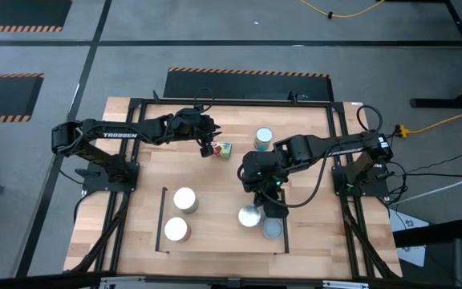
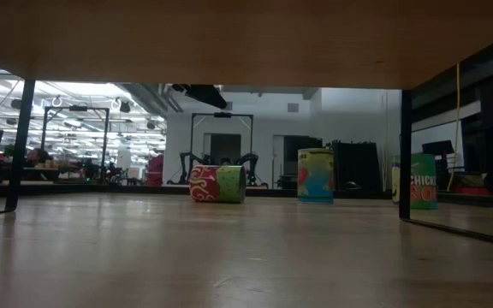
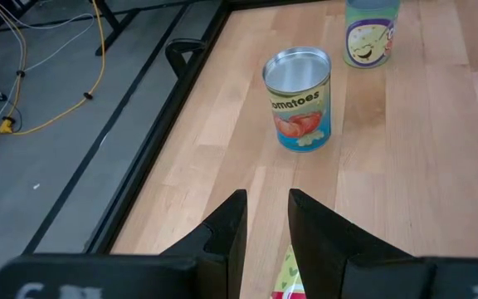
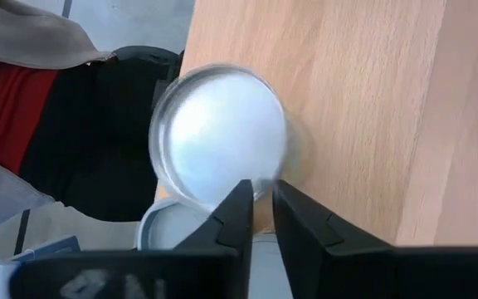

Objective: Pick and place cans onto a shelf
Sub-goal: Put the canned chicken soup on the shelf

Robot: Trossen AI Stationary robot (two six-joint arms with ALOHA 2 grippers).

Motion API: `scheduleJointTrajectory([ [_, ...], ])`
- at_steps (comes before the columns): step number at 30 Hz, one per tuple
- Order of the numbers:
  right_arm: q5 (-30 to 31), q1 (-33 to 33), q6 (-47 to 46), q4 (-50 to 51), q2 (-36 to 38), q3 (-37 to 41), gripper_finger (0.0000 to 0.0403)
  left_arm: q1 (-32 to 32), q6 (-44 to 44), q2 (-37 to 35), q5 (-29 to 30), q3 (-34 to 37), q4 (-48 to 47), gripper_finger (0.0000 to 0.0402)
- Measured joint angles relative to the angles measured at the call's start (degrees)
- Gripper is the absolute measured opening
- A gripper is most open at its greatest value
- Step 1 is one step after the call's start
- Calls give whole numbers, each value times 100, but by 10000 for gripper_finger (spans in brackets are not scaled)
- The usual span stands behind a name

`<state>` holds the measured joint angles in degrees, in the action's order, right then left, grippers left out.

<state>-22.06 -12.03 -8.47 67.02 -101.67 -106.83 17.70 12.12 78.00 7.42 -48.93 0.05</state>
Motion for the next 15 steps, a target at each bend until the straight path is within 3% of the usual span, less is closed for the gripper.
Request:
scheduleJointTrajectory([
  [15,-8,0,-20,9,0,0,61,0,-2,0,0,0,0,83],
])
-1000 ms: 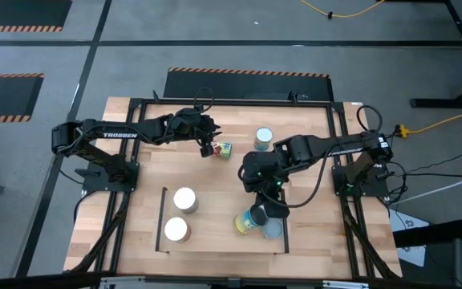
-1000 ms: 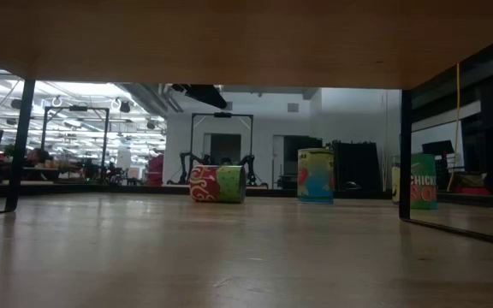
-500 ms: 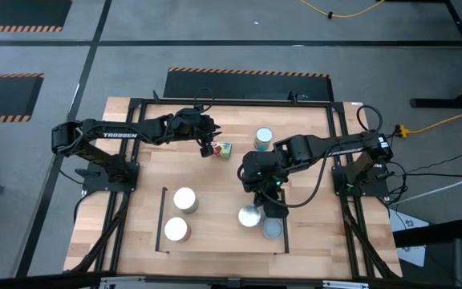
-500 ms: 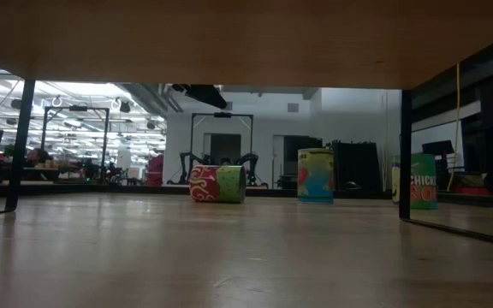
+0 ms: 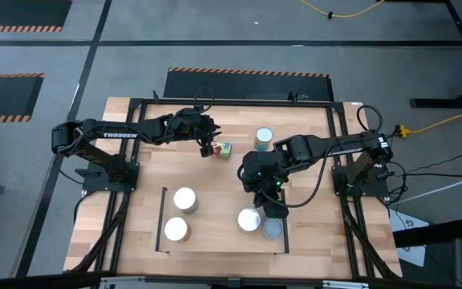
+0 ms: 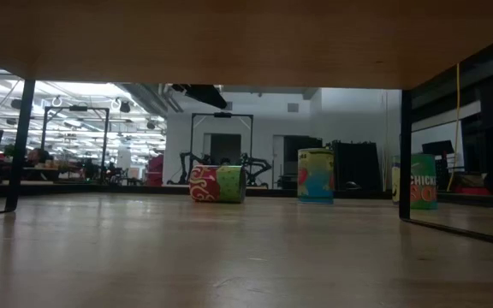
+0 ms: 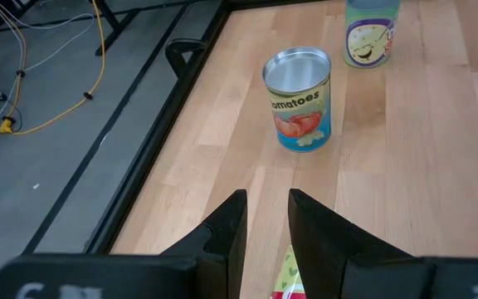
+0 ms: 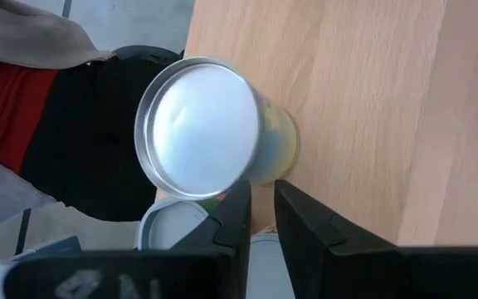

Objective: Pick and place cans onto a shelf
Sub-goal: Put the canned chicken soup on the shelf

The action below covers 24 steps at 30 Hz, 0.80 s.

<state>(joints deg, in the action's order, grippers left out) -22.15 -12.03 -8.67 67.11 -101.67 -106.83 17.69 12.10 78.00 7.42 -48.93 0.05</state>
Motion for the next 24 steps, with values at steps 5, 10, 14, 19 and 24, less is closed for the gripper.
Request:
scheduleJointTrajectory([
  [5,-393,2,4,99,82,0,61,2,0,0,0,0,-2,83],
  [10,-365,43,21,446,348,2,61,1,-13,0,-2,0,-3,83],
  [14,315,103,56,757,706,2,61,2,-15,0,-4,0,-2,83],
  [19,1713,240,409,1162,1239,176,61,0,-137,0,-70,0,-2,83],
  [24,2058,775,454,1111,1897,1127,58,0,-151,0,-70,0,-1,83],
])
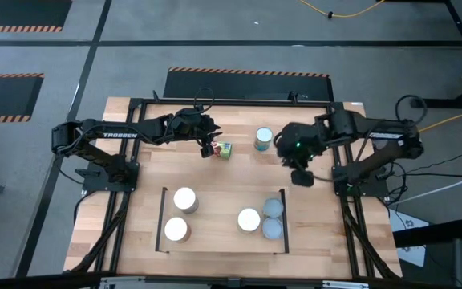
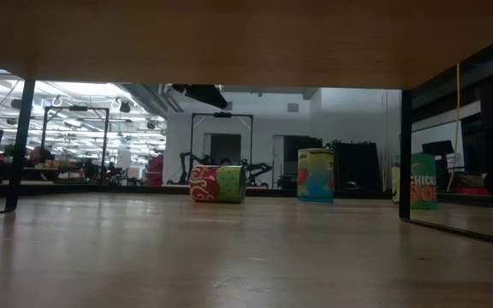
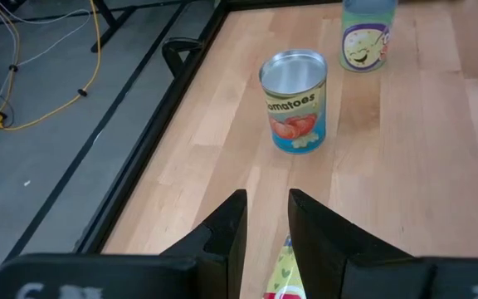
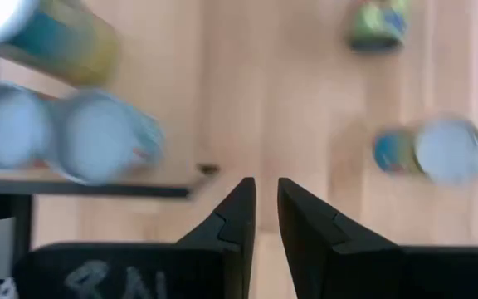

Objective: Pick and place cans onto a shelf
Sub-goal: Put the canned chicken soup on the shelf

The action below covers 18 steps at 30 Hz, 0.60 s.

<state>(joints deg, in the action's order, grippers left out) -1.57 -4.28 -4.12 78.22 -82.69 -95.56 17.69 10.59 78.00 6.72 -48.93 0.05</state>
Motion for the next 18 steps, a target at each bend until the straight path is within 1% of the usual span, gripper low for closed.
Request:
scheduleJointTrajectory([
  [5,5,811,325,-311,725,1302,59,0,-7,0,0,0,3,83],
  [9,9,1550,609,-632,1098,2195,60,0,-11,0,0,0,3,83],
  [13,11,2203,936,-845,1207,2768,60,1,-11,0,0,0,5,83],
  [18,5,2796,1355,-1264,1209,3343,60,0,-11,0,0,0,5,83],
])
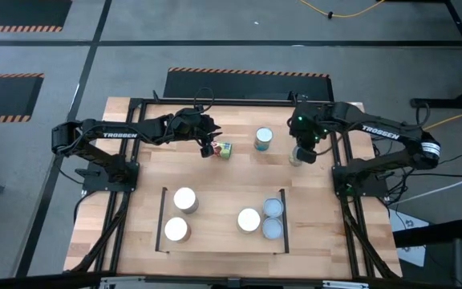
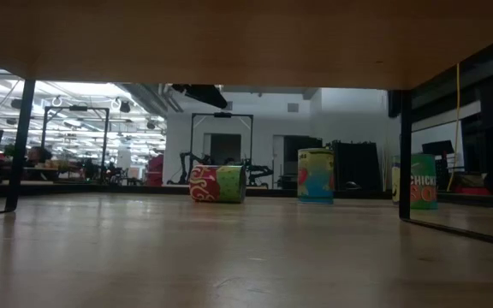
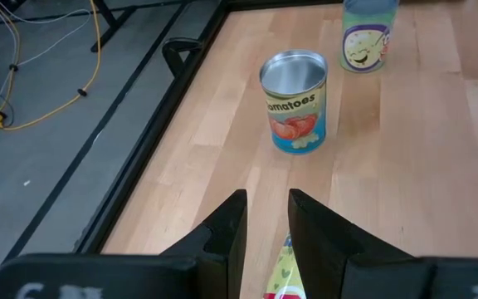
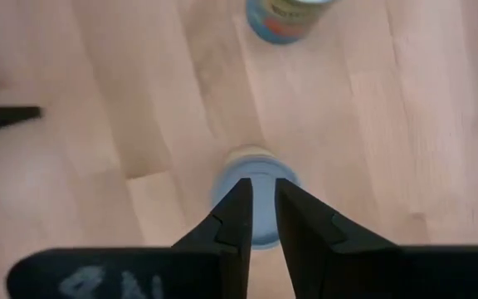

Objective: Pick and place cans onto a shelf
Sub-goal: Put the canned chicken soup on the shelf

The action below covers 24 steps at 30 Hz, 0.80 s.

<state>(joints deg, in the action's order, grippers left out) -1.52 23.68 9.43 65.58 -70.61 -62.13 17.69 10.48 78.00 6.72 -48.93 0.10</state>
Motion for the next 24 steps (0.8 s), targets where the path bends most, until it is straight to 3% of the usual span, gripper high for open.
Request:
scheduleJointTrajectory([
  [9,-2,606,288,-390,0,668,60,2,-259,0,0,0,0,83],
  [24,-4,660,305,-937,0,1249,60,0,-270,0,2,0,0,83],
])
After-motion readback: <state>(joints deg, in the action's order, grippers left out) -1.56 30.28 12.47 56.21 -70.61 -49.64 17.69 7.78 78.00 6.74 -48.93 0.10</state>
